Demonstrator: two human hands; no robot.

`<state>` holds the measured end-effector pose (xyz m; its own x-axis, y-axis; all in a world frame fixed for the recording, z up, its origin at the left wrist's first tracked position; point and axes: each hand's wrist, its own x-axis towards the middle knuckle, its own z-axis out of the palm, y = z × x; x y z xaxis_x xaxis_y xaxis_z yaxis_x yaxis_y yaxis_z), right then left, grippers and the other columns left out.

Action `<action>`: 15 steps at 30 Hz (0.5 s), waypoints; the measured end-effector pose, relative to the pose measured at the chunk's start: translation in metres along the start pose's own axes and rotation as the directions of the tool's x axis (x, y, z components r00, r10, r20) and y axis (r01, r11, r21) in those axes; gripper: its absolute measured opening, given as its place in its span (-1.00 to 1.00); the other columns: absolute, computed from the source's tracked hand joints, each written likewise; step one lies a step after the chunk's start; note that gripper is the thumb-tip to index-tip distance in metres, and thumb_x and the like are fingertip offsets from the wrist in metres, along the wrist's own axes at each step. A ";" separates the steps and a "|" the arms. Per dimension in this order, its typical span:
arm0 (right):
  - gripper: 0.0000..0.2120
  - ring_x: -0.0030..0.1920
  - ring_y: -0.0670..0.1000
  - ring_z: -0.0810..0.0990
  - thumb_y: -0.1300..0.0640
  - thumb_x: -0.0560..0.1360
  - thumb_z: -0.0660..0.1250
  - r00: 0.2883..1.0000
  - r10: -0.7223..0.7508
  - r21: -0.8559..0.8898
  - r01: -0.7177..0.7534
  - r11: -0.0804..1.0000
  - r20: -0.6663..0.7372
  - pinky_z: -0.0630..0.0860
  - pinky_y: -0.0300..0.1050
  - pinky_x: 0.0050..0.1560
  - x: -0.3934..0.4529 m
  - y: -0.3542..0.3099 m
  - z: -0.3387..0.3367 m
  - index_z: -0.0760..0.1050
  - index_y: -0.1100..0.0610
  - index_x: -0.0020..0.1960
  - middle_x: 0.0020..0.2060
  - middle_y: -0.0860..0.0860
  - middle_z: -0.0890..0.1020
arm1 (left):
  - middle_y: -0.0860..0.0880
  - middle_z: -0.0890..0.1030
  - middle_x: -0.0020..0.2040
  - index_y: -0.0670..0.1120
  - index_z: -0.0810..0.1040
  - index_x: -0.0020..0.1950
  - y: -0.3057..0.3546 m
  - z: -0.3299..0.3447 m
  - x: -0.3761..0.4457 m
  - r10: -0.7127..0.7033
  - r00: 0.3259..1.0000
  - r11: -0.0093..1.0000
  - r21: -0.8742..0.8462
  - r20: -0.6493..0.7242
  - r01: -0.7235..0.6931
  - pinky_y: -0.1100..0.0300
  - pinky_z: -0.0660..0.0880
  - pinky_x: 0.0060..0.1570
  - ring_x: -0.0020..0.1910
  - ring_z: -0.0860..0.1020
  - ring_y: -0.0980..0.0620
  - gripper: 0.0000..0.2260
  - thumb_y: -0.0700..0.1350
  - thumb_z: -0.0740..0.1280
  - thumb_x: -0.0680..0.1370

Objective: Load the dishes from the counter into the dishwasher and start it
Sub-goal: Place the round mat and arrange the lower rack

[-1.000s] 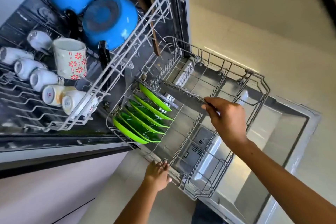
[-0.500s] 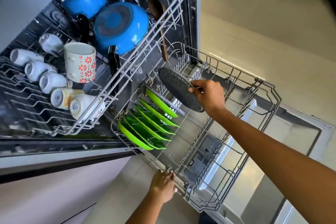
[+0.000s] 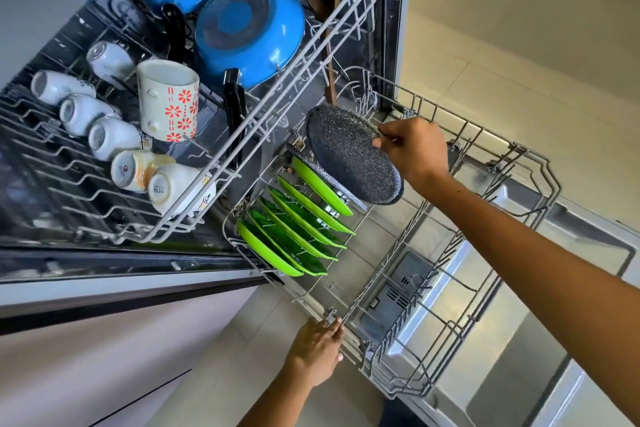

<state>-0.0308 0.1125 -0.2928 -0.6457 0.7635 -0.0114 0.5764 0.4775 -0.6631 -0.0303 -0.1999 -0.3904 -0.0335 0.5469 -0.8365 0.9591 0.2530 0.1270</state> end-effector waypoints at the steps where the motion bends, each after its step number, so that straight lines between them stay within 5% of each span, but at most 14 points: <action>1: -0.83 -0.27 -0.01 0.53 0.08 0.51 0.35 1.000 0.008 -0.015 -0.008 1.000 0.005 0.30 -0.26 -0.23 0.002 0.003 0.001 0.63 0.11 0.03 -0.29 -0.01 0.58 | -0.11 -0.03 0.56 -0.18 -0.02 0.56 0.000 -0.001 0.000 -0.001 1.000 1.000 -0.001 -0.005 0.001 -0.03 -0.10 0.49 0.52 0.03 -0.12 -0.51 -0.05 0.04 0.68; 8: -0.83 -0.27 0.08 0.58 0.09 0.55 0.30 0.997 -0.017 -0.097 0.024 0.995 0.070 0.53 -0.10 -0.18 -0.002 0.005 0.019 0.60 0.15 -0.10 -0.31 0.03 0.61 | -0.09 -0.01 0.56 -0.15 -0.01 0.56 0.007 -0.015 0.008 0.028 0.996 0.997 -0.063 -0.085 -0.034 -0.02 -0.08 0.47 0.52 0.05 -0.11 -0.52 -0.06 0.04 0.68; 15: -0.84 -0.34 0.16 0.57 0.13 0.53 0.31 0.997 0.000 -0.074 -0.006 0.997 -0.076 0.56 -0.01 -0.26 0.001 0.000 0.013 0.58 0.16 -0.19 -0.37 0.11 0.60 | -0.12 0.09 0.55 -0.21 0.06 0.54 0.015 -0.008 0.019 0.036 0.999 0.999 0.025 -0.019 -0.036 -0.07 -0.12 0.48 0.49 0.15 -0.13 -0.51 -0.02 0.05 0.67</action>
<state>-0.0380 0.1076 -0.3024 -0.6056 0.7945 0.0454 0.6156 0.5039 -0.6059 -0.0191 -0.1796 -0.4004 -0.0043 0.5711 -0.8209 0.9663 0.2137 0.1435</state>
